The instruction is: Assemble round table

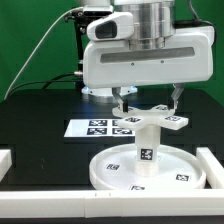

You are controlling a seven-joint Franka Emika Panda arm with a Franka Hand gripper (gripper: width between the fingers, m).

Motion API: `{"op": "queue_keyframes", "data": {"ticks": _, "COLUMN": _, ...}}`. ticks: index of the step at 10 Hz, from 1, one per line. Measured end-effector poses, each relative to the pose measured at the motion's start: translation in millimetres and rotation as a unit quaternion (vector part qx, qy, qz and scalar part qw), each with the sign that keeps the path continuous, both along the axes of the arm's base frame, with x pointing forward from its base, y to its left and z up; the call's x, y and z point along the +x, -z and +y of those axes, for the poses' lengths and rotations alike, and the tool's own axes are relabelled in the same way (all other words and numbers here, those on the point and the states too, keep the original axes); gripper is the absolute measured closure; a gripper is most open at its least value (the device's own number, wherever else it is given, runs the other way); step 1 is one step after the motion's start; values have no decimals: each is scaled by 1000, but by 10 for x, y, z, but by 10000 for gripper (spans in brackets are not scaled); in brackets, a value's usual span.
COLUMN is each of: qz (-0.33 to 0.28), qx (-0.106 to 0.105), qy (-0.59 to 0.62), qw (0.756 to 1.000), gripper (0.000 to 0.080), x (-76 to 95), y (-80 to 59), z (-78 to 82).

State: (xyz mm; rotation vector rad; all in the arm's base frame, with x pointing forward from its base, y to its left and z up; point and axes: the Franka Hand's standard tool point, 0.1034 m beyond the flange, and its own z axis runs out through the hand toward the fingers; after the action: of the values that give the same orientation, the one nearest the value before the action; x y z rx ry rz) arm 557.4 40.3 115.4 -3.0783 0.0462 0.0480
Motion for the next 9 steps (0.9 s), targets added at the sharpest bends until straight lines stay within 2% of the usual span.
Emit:
{"op": "queue_keyframes", "data": {"ticks": 8, "qz": -15, "qx": -6, "qy": 14, "qw": 1000, "gripper": 150, "x": 67, "y": 30, "z": 5}}
{"op": "queue_keyframes", "data": {"ticks": 9, "qz": -23, "qx": -12, "qy": 6, "qw": 1000, "gripper": 150, "x": 89, "y": 27, "z": -1}}
